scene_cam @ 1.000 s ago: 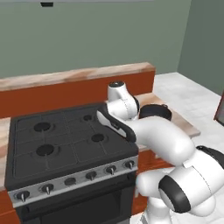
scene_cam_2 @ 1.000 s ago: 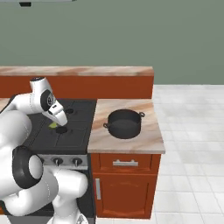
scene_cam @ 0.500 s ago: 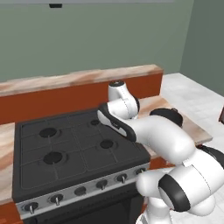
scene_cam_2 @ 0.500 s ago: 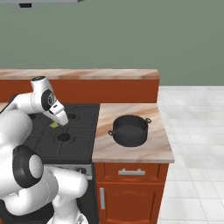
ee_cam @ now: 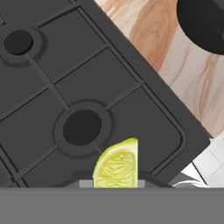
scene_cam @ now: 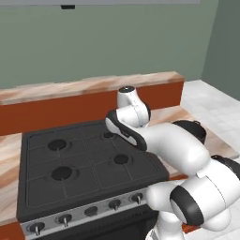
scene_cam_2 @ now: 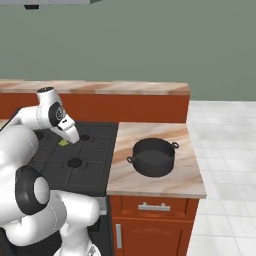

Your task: Turn on the sink faucet. Then move the lemon wedge from the counter to the sink. Turn off the sink. Move the vegetable from the sink to the pot next to the stove. Finally move the pot to the front left burner.

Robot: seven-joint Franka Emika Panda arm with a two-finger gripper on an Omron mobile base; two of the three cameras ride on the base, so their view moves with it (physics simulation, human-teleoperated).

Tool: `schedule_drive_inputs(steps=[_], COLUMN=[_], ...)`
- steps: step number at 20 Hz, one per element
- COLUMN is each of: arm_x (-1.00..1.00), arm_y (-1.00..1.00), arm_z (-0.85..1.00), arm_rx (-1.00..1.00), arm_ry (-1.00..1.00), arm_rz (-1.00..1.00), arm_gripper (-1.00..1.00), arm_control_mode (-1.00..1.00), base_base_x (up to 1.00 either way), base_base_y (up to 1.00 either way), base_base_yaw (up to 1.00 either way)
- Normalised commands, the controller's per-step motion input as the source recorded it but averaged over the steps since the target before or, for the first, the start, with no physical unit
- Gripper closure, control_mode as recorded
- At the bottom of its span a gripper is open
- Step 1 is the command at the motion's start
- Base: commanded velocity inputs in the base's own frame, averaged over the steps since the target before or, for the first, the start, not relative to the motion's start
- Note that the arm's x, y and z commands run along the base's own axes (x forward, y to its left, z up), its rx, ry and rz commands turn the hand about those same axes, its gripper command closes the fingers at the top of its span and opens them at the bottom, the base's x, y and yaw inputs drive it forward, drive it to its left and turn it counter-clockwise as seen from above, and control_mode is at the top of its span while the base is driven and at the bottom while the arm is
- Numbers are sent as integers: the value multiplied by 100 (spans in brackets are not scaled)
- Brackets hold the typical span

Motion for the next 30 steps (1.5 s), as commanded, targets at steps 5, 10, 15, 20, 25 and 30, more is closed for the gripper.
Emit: schedule_drive_inputs(steps=[5, 10, 15, 20, 25, 30], arm_x=[0, 0, 0, 16, 20, 13], arm_y=[0, 0, 0, -19, -55, -57], arm_z=[0, 0, 0, 0, 0, 0], arm_rx=[0, 0, 0, 3, 2, 0], arm_ry=[0, 0, 0, -2, -2, -1], arm_rz=[0, 0, 0, 4, 0, 0], arm_gripper=[100, 100, 100, 100, 100, 100], arm_control_mode=[100, 100, 100, -100, -100, -100], base_base_x=[42, 39, 49, 12, 0, 0], base_base_y=[0, 0, 0, -5, 0, 0], base_base_yaw=[22, 19, 19, 5, 0, 0])
